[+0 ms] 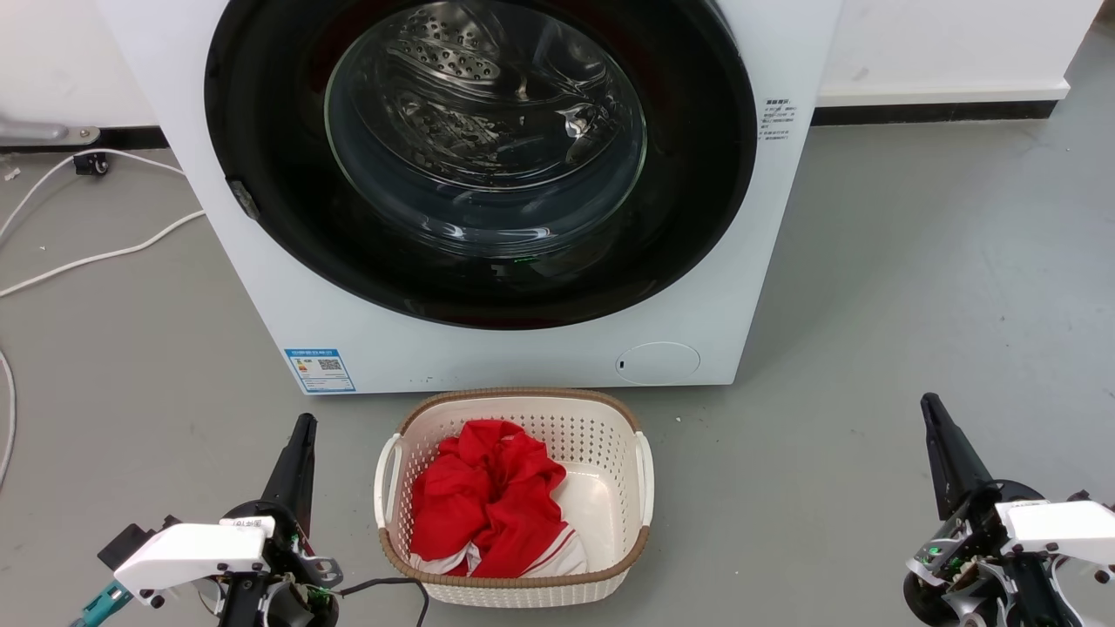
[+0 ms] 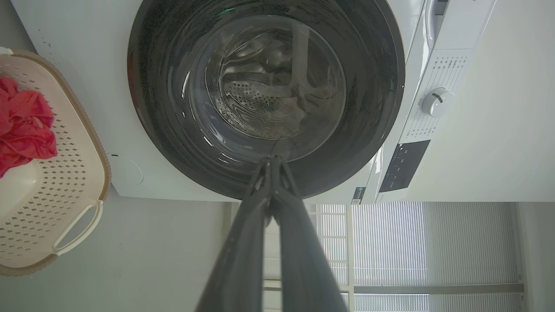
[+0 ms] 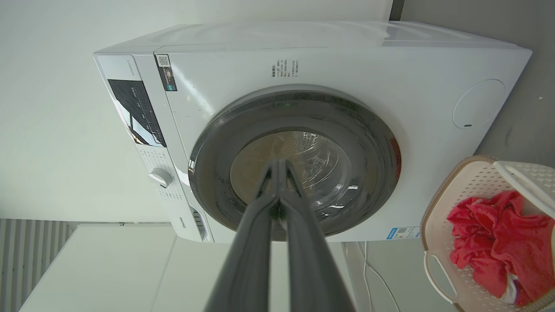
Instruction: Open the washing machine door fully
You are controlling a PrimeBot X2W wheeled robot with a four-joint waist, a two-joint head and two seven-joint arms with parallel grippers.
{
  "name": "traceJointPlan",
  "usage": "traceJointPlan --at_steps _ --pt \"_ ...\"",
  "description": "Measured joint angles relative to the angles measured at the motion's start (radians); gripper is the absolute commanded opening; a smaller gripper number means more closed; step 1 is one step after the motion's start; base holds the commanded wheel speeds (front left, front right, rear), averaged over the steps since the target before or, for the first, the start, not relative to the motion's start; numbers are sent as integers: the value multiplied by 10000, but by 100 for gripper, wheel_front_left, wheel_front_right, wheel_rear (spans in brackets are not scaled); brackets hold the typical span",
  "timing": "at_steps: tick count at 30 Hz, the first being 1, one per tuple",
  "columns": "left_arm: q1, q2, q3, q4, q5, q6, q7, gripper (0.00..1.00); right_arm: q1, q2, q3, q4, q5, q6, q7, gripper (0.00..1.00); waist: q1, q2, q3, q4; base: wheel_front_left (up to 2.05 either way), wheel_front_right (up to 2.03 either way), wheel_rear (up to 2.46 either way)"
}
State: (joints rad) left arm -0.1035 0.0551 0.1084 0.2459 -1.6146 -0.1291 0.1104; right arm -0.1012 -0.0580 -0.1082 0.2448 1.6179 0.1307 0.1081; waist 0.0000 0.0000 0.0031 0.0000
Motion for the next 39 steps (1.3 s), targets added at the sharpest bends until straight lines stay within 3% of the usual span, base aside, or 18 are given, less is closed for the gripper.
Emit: traceJointPlan --at_steps 15,16,17,18,19,30,39 --pt "-1 -10 12 0 2 0 10 0 -5 10 -13 2 -17 0 27 0 0 0 0 0 0 0 0" --pt "-2 -12 12 0 2 0 10 100 -5 12 -13 2 -17 0 27 100 0 0 0 0 0 0 0" --pt "23 -17 0 54 0 2 10 100 33 13 -10 46 -13 0 25 100 0 0 -1 0 0 0 0" --pt "84 -33 -13 146 0 4 10 0 96 19 -6 136 -12 0 25 0 0 0 0 0 0 0 0" --pt "181 -54 -29 230 0 10 10 100 190 25 -4 222 -12 0 25 100 0 0 0 0 0 0 0" --pt "269 -69 -640 40 176 13 -502 100 440 48 134 -115 -439 -2 -481 100 0 0 16 2 0 0 0" --pt "217 -67 -669 -412 1521 13 -909 100 598 27 284 -644 -2276 -2 -888 100 0 0 31 3 0 0 0"
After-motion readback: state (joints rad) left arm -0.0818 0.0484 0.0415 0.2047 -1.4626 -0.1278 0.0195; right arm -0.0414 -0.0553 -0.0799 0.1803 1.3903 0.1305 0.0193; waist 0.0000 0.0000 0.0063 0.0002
